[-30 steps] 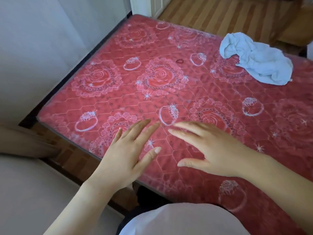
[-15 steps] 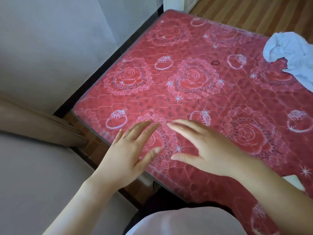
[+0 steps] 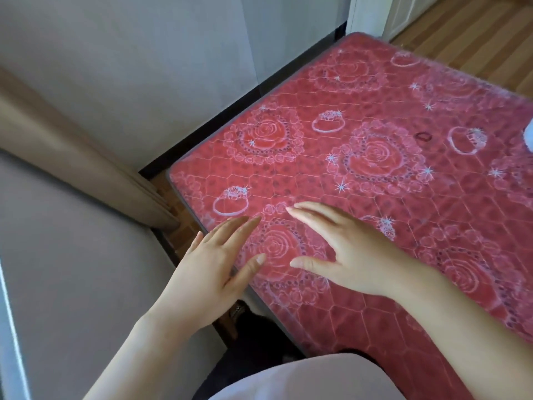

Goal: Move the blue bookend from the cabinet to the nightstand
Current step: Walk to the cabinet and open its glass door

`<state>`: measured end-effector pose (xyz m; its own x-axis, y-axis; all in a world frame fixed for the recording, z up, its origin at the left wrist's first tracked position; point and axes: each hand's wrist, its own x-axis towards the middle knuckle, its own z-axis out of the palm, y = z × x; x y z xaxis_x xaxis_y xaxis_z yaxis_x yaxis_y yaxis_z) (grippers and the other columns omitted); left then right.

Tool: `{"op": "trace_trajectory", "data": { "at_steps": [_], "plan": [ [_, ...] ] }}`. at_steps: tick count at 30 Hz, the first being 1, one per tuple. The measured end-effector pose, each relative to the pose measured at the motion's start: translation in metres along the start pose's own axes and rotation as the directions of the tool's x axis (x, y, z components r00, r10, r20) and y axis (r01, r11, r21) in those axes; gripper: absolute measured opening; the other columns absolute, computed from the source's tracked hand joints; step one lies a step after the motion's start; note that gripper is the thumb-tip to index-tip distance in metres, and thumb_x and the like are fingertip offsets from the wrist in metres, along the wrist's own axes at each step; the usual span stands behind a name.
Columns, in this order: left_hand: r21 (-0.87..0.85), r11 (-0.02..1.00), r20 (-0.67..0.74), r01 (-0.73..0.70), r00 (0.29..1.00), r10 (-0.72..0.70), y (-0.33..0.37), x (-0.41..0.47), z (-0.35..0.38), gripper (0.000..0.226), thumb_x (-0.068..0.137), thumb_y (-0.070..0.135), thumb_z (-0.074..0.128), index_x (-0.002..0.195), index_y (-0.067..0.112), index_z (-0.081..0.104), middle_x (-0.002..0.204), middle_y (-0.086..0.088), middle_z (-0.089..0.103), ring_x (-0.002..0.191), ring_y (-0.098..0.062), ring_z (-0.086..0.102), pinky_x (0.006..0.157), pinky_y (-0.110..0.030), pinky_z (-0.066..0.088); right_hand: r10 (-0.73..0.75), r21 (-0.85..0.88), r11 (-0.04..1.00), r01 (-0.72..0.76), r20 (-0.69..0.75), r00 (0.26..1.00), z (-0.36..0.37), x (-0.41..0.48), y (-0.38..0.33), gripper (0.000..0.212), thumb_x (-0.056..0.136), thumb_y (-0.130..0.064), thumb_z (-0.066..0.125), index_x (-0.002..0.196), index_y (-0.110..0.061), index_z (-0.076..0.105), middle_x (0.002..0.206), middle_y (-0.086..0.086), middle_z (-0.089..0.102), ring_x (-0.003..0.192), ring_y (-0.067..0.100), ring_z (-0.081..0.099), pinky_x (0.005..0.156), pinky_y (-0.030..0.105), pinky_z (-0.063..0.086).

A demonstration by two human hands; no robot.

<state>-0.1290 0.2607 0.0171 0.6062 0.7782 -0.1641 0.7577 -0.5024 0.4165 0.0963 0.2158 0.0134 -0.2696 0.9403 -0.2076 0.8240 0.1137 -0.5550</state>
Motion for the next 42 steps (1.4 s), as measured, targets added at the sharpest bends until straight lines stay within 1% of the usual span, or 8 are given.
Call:
{"op": "trace_trajectory", "data": {
  "at_steps": [3,7,13,19,26,30,34,42],
  "plan": [
    [-0.029,0.999,-0.043,-0.043,0.998,0.042,-0.018,0.015,-0.009,0.063,0.085,0.067,0.019,0.141,0.039,0.02,0.146,0.013,0.032,0.135,-0.007,0.029,0.11,-0.039,0.021,0.02,-0.027,0.999,-0.02,-0.005,1.0,-0.003,0.019,-0.011,0.075,0.078,-0.07,0.034,0.141,-0.043,0.005,0.151,-0.021,0.006,0.136,0.001,0.012,0.106,0.035,0.028],
    [-0.072,0.99,-0.07,-0.122,0.991,0.117,-0.052,0.047,-0.026,0.061,0.087,0.066,0.022,0.141,0.037,0.021,0.146,0.01,0.034,0.134,-0.01,0.032,0.108,-0.047,0.032,0.105,-0.051,0.993,-0.105,-0.005,0.994,-0.005,0.051,-0.025,0.072,0.081,-0.067,0.036,0.141,-0.044,0.003,0.15,-0.024,0.003,0.134,-0.001,0.013,0.102,0.026,0.023],
    [-0.087,0.966,0.062,-0.242,0.967,0.248,-0.131,0.098,-0.069,0.061,0.085,0.068,0.021,0.14,0.043,0.018,0.147,0.014,0.03,0.135,-0.008,0.029,0.108,-0.047,0.03,0.269,-0.021,0.962,-0.271,-0.065,0.961,-0.007,0.12,-0.057,0.069,0.083,-0.066,0.035,0.14,-0.044,0.004,0.15,-0.023,0.005,0.134,0.001,0.018,0.102,0.03,0.029],
    [-0.063,0.953,0.123,-0.295,0.946,0.301,-0.2,0.136,-0.114,0.059,0.086,0.065,0.025,0.14,0.041,0.021,0.146,0.014,0.033,0.134,-0.009,0.031,0.107,-0.044,0.033,0.295,0.062,0.955,-0.289,-0.121,0.948,-0.007,0.192,-0.094,0.068,0.083,-0.065,0.035,0.14,-0.044,0.005,0.15,-0.024,0.007,0.133,0.0,0.02,0.1,0.029,0.033],
    [-0.075,0.959,0.105,-0.274,0.954,0.281,-0.23,0.157,-0.133,0.062,0.085,0.066,0.025,0.141,0.039,0.022,0.146,0.013,0.034,0.134,-0.008,0.031,0.107,-0.043,0.033,0.27,0.09,0.961,-0.261,-0.103,0.957,-0.005,0.237,-0.104,0.068,0.082,-0.066,0.033,0.14,-0.045,0.005,0.15,-0.024,0.007,0.133,-0.001,0.019,0.093,0.024,0.031],
    [-0.047,0.977,0.026,-0.209,0.977,0.211,-0.241,0.155,-0.147,0.063,0.086,0.065,0.026,0.141,0.035,0.025,0.145,0.012,0.035,0.134,-0.007,0.031,0.108,-0.04,0.032,0.182,0.098,0.98,-0.173,-0.092,0.979,-0.008,0.265,-0.099,0.069,0.081,-0.067,0.032,0.141,-0.044,0.007,0.15,-0.022,0.009,0.134,0.001,0.019,0.105,0.033,0.031],
    [-0.017,0.991,-0.007,-0.133,0.991,0.133,-0.258,0.151,-0.158,0.064,0.085,0.066,0.025,0.14,0.035,0.027,0.144,0.012,0.036,0.132,-0.005,0.031,0.108,-0.037,0.033,0.115,0.097,0.99,-0.107,-0.086,0.99,-0.014,0.293,-0.095,0.068,0.082,-0.067,0.034,0.139,-0.046,0.005,0.149,-0.025,0.006,0.132,-0.007,0.013,0.106,0.033,0.03],
    [-0.115,0.985,-0.018,-0.126,0.992,0.125,-0.304,0.198,-0.165,0.064,0.083,0.067,0.025,0.14,0.038,0.025,0.14,0.022,0.031,0.132,0.003,0.026,0.109,-0.032,0.03,0.18,0.095,0.981,-0.171,-0.091,0.979,-0.03,0.35,-0.093,0.069,0.083,-0.064,0.038,0.141,-0.043,0.008,0.15,-0.022,0.01,0.135,-0.002,0.015,0.104,0.029,0.028]
  ]
}}
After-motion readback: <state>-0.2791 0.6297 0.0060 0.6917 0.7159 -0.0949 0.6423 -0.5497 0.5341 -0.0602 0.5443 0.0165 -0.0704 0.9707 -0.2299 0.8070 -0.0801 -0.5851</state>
